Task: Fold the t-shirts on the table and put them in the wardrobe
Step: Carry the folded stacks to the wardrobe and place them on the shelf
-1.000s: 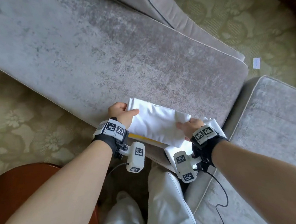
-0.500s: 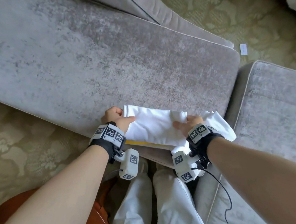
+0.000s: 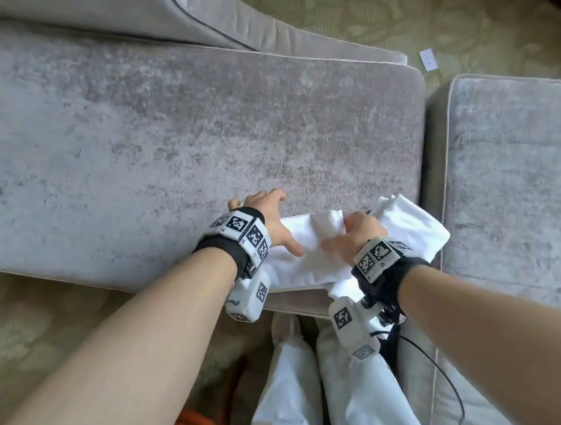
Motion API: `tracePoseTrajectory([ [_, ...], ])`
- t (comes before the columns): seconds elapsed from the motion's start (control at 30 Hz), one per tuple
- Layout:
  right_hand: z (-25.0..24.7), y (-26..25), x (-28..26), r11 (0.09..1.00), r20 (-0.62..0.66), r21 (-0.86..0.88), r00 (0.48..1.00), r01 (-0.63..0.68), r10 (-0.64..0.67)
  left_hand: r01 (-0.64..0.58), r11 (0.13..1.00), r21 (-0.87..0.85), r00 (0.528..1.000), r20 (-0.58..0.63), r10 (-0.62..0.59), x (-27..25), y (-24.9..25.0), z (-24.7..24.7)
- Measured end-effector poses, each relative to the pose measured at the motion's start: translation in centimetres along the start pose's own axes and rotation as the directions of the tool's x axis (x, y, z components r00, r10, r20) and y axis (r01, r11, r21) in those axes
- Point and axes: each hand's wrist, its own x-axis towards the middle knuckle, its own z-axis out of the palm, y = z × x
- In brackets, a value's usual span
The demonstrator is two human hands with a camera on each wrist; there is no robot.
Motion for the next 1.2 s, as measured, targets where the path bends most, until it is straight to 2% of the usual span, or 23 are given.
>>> tracePoseTrajectory([
  [0.1, -1.6, 1.9, 0.7, 0.978, -0.183, 0.208, 0.982, -0.006, 0.045, 0.022, 0.989, 0.148, 0.989, 0.139, -0.043, 1.2, 0.5, 0.4],
  [0.13, -2.3, 2.7, 1.0, 0.965, -0.252, 0.261, 0.963, -0.026, 0.094, 0.034, 0.984, 0.172, 0.983, 0.175, -0.065, 1.5, 0.6, 0.4],
  [0.2, -3.3, 4.6, 1.4, 0.936, -0.338, 0.319, 0.905, -0.15, 0.261, 0.034, 0.979, 0.202, 0.968, 0.236, -0.083, 2.2, 0.9, 0.8],
  [0.27, -3.4, 7.0, 1.6, 0.872, -0.309, 0.371, 0.843, -0.32, 0.441, 0.012, 0.971, 0.24, 0.959, 0.272, -0.079, 2.8, 1.4, 1.6],
  [0.3, -3.2, 8.2, 1.7, 0.827, -0.244, 0.392, 0.821, -0.403, 0.516, -0.005, 0.965, 0.264, 0.959, 0.273, -0.07, 3.1, 1.6, 2.2],
  [0.37, -2.1, 11.1, 2.3, 0.76, -0.083, 0.414, 0.81, -0.501, 0.58, -0.03, 0.96, 0.279, 0.955, 0.291, -0.055, 3.7, 1.6, 3.2],
  [0.5, -1.6, 13.2, 2.3, 0.714, 0.143, 0.456, 0.836, -0.531, 0.53, -0.006, 0.976, 0.218, 0.951, 0.302, -0.062, 6.0, 0.3, 5.1],
  [0.57, -1.2, 13.6, 2.7, 0.702, 0.231, 0.496, 0.857, -0.511, 0.461, 0.002, 0.994, 0.107, 0.946, 0.322, -0.036, 8.5, -1.2, 7.3],
  [0.7, 0.5, 14.2, 3.8, 0.577, 0.385, 0.653, 0.871, -0.491, 0.305, -0.014, 0.995, -0.099, 0.919, 0.392, 0.052, 5.5, -0.9, 7.1],
  [0.83, 0.5, 13.6, 2.9, 0.516, 0.432, 0.732, 0.889, -0.445, 0.153, 0.061, 0.976, -0.211, 0.92, 0.391, 0.026, 5.0, -1.4, 7.7],
  [0.93, 0.7, 13.3, 3.1, 0.462, 0.427, 0.784, 0.9, -0.416, 0.086, 0.036, 0.986, -0.166, 0.919, 0.393, 0.033, 5.8, -1.7, 7.8],
  [1.07, 0.9, 13.1, 3.5, 0.45, 0.394, 0.801, 0.913, -0.396, 0.102, -0.008, 0.995, -0.101, 0.917, 0.396, 0.047, 7.0, -2.1, 8.8],
  [1.2, 1.1, 12.8, 3.5, 0.442, 0.387, 0.807, 0.916, -0.392, 0.105, -0.024, 1.0, -0.019, 0.957, 0.29, 0.028, 7.4, -2.9, 9.8],
])
